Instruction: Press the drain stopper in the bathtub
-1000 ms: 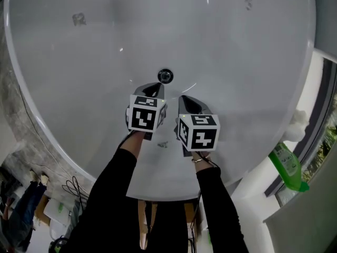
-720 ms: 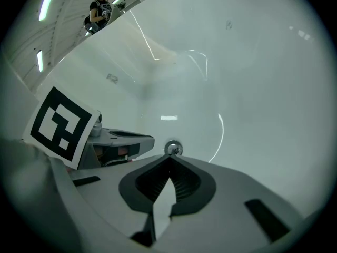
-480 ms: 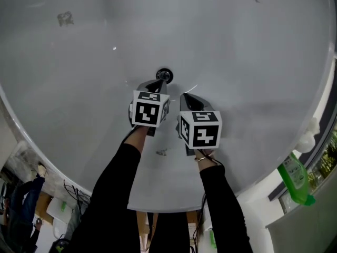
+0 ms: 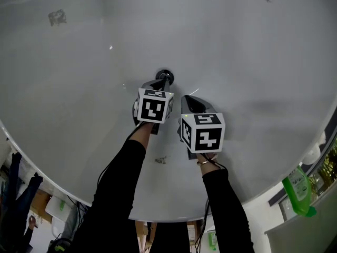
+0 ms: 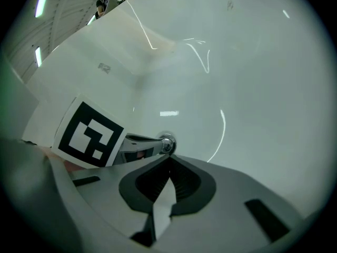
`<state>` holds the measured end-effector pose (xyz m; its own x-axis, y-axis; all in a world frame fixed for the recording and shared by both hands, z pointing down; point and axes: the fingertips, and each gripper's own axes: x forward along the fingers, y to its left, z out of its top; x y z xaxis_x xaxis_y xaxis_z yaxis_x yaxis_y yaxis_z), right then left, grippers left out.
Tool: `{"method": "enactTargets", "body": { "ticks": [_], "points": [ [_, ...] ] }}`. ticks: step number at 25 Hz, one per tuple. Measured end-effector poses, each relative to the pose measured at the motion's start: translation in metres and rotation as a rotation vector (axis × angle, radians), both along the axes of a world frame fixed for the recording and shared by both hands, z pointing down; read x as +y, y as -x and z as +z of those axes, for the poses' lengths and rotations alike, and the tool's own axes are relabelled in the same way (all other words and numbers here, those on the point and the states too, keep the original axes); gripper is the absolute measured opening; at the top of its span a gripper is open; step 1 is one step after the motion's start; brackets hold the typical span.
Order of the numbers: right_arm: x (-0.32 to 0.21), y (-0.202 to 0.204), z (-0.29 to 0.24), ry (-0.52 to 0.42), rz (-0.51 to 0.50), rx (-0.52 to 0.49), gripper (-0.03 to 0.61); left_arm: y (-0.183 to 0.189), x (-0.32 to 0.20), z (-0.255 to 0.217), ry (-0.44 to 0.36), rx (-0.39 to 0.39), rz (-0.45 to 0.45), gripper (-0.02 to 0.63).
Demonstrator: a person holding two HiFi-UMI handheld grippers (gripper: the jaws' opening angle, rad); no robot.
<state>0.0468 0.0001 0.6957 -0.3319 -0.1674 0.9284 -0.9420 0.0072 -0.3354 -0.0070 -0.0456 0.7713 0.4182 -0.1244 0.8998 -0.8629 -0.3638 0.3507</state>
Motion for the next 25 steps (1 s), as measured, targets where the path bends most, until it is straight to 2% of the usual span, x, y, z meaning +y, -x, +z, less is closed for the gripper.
{"method": "enactTargets", "body": {
  "ticks": [18, 25],
  "points": [
    [0.009, 0.001, 0.014, 0.029, -0.001, -0.003, 0.002, 0.000, -0.003, 0.030, 0.040, -0.026, -0.012, 0.005],
    [0.012, 0.000, 0.020, 0.042, -0.005, 0.001, 0.002, -0.002, -0.003, 0.033, 0.024, -0.084, 0.009, 0.005]
  ]
}}
